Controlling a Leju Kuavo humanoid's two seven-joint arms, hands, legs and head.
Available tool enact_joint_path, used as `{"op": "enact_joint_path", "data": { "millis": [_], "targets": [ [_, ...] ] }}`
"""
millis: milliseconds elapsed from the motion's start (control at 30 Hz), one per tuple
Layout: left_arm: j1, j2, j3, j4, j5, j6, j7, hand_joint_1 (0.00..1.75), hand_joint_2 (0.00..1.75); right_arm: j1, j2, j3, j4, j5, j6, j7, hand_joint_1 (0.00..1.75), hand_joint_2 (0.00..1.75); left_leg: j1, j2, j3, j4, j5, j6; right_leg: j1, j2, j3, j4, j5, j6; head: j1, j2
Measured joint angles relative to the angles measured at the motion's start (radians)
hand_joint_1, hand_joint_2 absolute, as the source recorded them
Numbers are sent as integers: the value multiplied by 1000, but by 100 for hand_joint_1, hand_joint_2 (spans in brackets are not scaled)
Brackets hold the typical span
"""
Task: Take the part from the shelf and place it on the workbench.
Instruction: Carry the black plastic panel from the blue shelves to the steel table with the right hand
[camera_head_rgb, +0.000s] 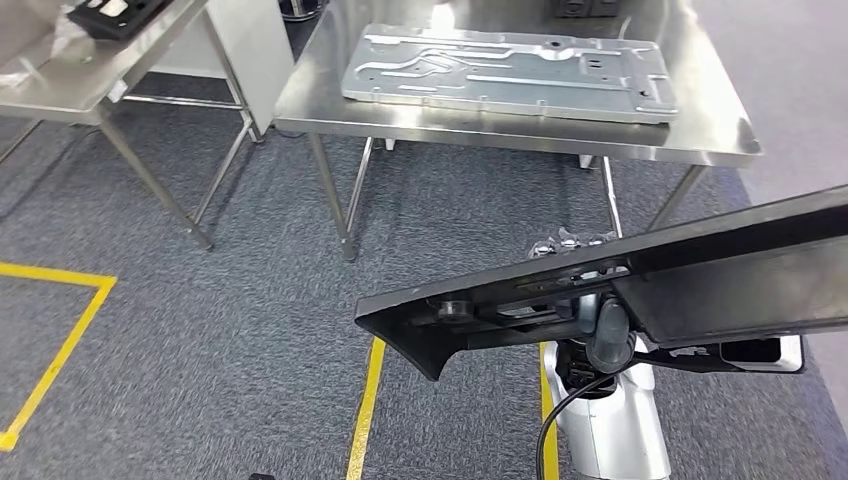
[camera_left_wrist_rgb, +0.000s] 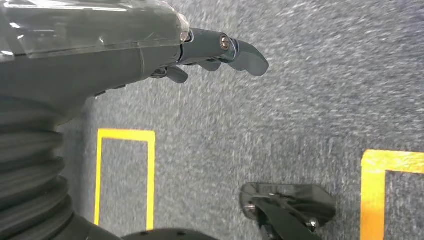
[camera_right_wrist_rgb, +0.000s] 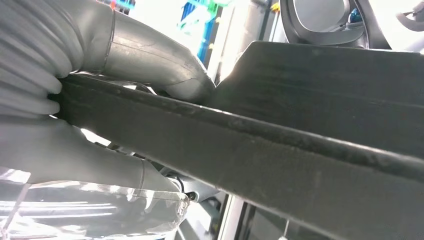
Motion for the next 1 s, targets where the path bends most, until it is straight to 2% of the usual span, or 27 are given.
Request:
{"op": "enact_joint_path", "data": {
  "millis": [33, 100, 133, 167, 200, 233, 300, 333, 367, 400, 433, 467, 500, 567, 600, 633, 733, 800, 900, 933, 967, 1000],
  "targets": [
    [0, 1, 0, 0, 0, 0, -1, 0, 175, 0, 0, 0, 0, 0, 0, 0, 175, 175, 0, -13, 27, -70, 41, 4, -1, 13, 0, 3, -2, 2, 0, 0],
    [0, 5, 0, 0, 0, 0, -2, 0, 175, -1, 0, 0, 0, 0, 0, 0, 175, 175, 2, -54, 72, -184, 87, 12, -1, 35, -5, 11, -5, 11, 0, 0],
    [-1, 7, 0, 0, 0, 0, -3, 0, 175, -1, 0, 0, 1, 0, 0, 0, 175, 175, 1, -69, 81, -208, 91, 15, -2, 44, -9, 12, -5, 17, 0, 0],
    [-3, 8, 0, 0, 0, 0, -3, 0, 175, -1, 0, -1, 1, 0, 0, 0, 175, 175, -1, -72, 84, -212, 89, 18, -3, 52, -12, 12, -3, 24, 0, 0],
    [-5, 7, 0, 0, 0, -1, -3, 0, 175, 0, 0, -2, 1, 0, 0, 0, 175, 175, -1, -63, 85, -215, 91, 23, -5, 60, -14, 10, -2, 31, -1, 0],
    [-6, 6, 0, 0, 0, -1, -2, 0, 175, 0, 0, -4, 1, 0, -1, 0, 175, 175, 0, -54, 88, -220, 94, 29, -5, 53, -15, 13, -3, 37, -1, 0],
    [-7, 5, 0, 0, 1, -1, -3, 0, 175, -3, 0, -7, 0, 0, -7, 1, 175, 175, 4, -32, 94, -231, 99, 44, -3, 5, -36, 59, -33, 47, 5, 0],
    [-7, 6, 0, 0, 2, -2, -3, 0, 175, -5, 0, -8, 1, 0, -13, 3, 175, 175, 3, -22, 96, -233, 99, 48, -3, -25, -61, 112, -62, 50, 8, 0],
    [-6, 6, 0, 0, 4, -2, -4, 0, 175, -6, 0, -8, 2, 0, -20, 7, 175, 175, 2, -13, 96, -233, 99, 52, -4, -43, -93, 177, -93, 54, 11, 0],
    [-4, 7, 0, 0, 6, -3, -5, 0, 175, -6, 0, -9, 4, 0, -27, 12, 175, 175, 1, -5, 96, -233, 98, 52, -7, -50, -123, 237, -116, 58, 11, 0],
    [-3, 7, 0, 0, 9, -5, -5, 0, 175, -5, 0, -9, 7, -1, -33, 17, 175, 175, 1, 2, 96, -233, 97, 52, -10, -52, -142, 274, -123, 61, 11, 0],
    [-3, 7, 0, 0, 11, -6, -6, 0, 175, -5, 0, -10, 10, -1, -38, 23, 175, 175, 1, 8, 97, -233, 96, 51, -12, -54, -143, 273, -111, 63, 12, 0],
    [-3, 7, 0, 0, 13, -7, -7, 0, 175, -5, 0, -10, 13, -1, -42, 28, 175, 175, 1, 13, 99, -233, 95, 49, -14, -57, -122, 234, -83, 63, 12, 0],
    [-4, 6, 0, 0, 17, -10, -7, 0, 175, -6, 0, -11, 17, -2, -46, 33, 175, 175, 0, 17, 103, -232, 90, 43, -14, -67, -48, 96, -23, 59, 12, 0],
    [-4, 6, 1, 0, 18, -11, -7, 0, 175, -6, 0, -11, 18, -2, -47, 35, 175, 175, -2, 17, 105, -231, 88, 38, -11, -71, -20, 42, -6, 55, 11, 0],
    [-4, 6, 1, 0, 20, -13, -6, 0, 175, -7, 0, -11, 20, -2, -47, 35, 175, 175, -4, 18, 105, -230, 87, 32, -8, -74, -5, 12, -1, 50, 11, 0],
    [-2, 6, 2, 0, 23, -18, 0, 0, 175, -7, 0, -11, 23, -4, -47, 36, 175, 175, -4, 21, 109, -233, 83, 13, -4, -69, -2, -1, -2, 33, 10, 0],
    [-1, 7, 4, 0, 27, -20, 2, 0, 175, -8, 0, -11, 24, -4, -47, 36, 175, 175, -1, 16, 94, -193, 54, 5, -8, -67, 4, -8, 1, 19, 8, 0],
    [2, 7, 8, 0, 31, -22, 4, 0, 175, -6, 1, -11, 26, -3, -48, 38, 175, 175, 0, 6, 6, -7, -34, 0, -6, -62, 6, -9, -1, 6, 4, 0],
    [3, 7, 9, 0, 32, -22, 5, 0, 175, -4, 0, -11, 27, -3, -48, 39, 175, 175, 0, 6, -19, 40, -45, -1, -4, -60, 6, -8, -3, 5, 4, 0],
    [4, 7, 10, 0, 33, -22, 5, 0, 175, -4, 0, -11, 27, -2, -48, 40, 175, 175, 0, 5, -28, 52, -36, -1, -3, -57, 7, -6, -5, 4, 4, 0],
    [4, 7, 10, 0, 33, -22, 5, 0, 175, -4, 1, -11, 27, -1, -49, 42, 175, 175, 0, 5, -18, 24, -8, 0, -2, -53, 8, -3, -8, 4, 4, 0]
  ]
}}
